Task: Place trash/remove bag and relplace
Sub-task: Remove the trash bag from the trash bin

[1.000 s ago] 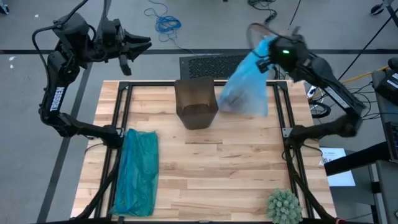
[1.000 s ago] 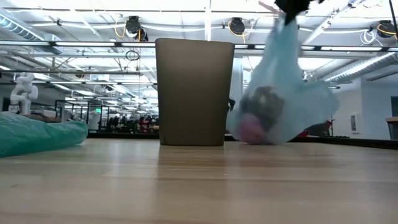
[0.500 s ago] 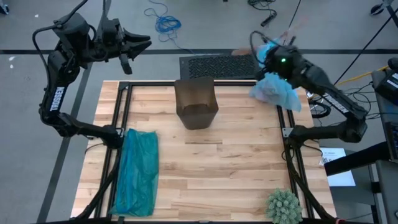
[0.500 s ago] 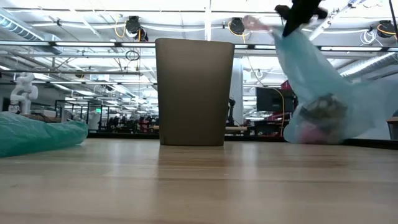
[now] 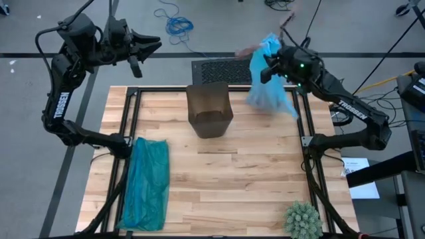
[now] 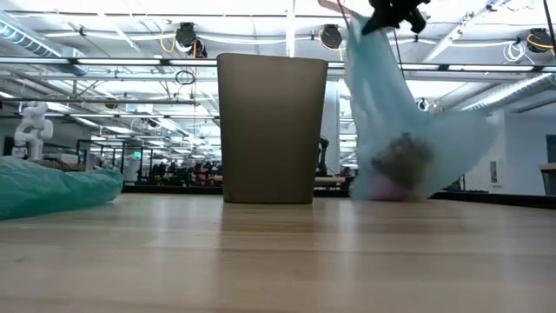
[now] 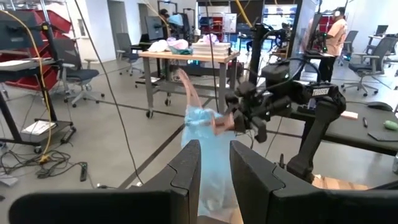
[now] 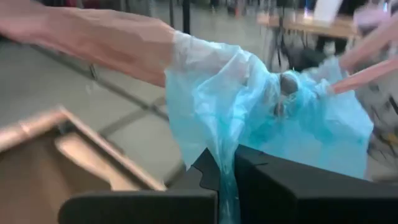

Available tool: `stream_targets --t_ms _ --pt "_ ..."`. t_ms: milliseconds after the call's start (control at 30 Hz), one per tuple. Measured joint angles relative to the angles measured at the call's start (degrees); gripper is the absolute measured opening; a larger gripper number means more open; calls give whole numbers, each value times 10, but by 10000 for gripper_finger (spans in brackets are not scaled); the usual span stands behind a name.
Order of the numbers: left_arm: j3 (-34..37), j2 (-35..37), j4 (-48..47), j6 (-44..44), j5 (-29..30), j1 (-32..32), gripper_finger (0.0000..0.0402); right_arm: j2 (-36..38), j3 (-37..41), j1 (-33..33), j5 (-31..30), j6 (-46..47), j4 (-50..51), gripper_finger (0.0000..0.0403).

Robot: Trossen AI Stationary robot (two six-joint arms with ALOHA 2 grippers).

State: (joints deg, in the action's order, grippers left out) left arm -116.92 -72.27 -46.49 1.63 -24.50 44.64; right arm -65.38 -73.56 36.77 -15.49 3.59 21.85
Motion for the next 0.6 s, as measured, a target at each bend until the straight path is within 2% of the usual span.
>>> stream_targets --t_ms 167,600 --pt "0 -1 0 0 0 0 83 -13 8 15 -25 11 92 0" --pt "0 -1 -1 -9 0 0 83 -12 194 10 -26 132 48 0"
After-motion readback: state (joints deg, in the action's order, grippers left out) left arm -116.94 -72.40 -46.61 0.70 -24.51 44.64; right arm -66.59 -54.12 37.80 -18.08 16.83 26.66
